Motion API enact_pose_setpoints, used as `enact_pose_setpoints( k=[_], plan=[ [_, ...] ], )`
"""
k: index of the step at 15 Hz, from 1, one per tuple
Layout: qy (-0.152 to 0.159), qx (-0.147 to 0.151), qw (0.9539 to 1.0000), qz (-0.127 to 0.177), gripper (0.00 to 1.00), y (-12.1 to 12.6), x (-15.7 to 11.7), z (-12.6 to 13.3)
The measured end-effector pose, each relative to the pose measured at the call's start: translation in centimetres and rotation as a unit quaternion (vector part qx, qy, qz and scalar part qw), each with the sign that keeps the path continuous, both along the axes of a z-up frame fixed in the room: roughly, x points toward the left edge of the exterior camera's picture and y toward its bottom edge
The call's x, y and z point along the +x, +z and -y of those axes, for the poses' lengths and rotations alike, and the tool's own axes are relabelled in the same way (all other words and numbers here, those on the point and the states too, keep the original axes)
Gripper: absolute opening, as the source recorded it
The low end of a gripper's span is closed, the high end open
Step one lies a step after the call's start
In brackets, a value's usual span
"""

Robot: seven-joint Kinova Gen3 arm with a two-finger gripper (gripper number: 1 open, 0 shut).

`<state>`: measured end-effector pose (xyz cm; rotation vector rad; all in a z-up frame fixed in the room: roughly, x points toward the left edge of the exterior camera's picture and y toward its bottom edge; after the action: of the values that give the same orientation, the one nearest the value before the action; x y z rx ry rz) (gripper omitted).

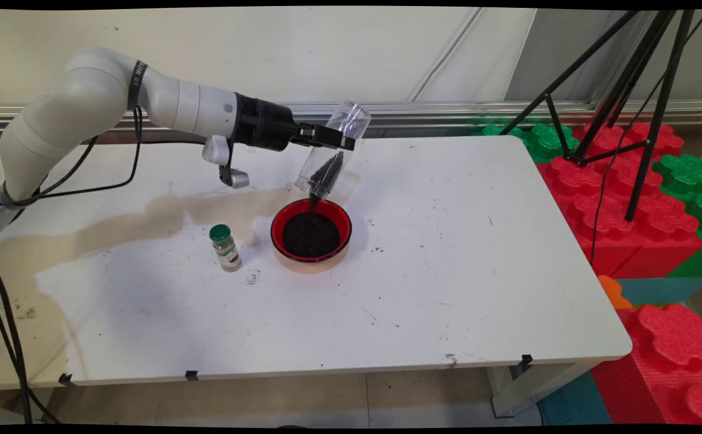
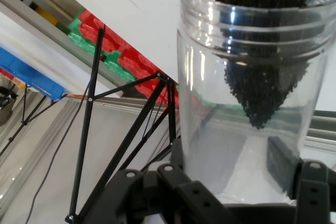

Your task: Pour the black seasoning powder in the red bowl

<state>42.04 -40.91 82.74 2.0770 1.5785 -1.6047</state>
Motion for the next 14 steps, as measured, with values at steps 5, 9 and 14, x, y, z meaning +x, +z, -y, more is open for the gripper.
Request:
enact_pose_setpoints(
  k=[5,9,14],
  plan=[
    [-0.007,-0.013,0.9999,0.007,0.00,0.00,-0.04,-0.13],
    [-0.013,-0.024,0.9996,0.012,0.00,0.04,-0.14,-0.30],
    [-0.021,-0.037,0.9990,0.017,0.00,0.14,-0.27,-0.59]
  ],
)
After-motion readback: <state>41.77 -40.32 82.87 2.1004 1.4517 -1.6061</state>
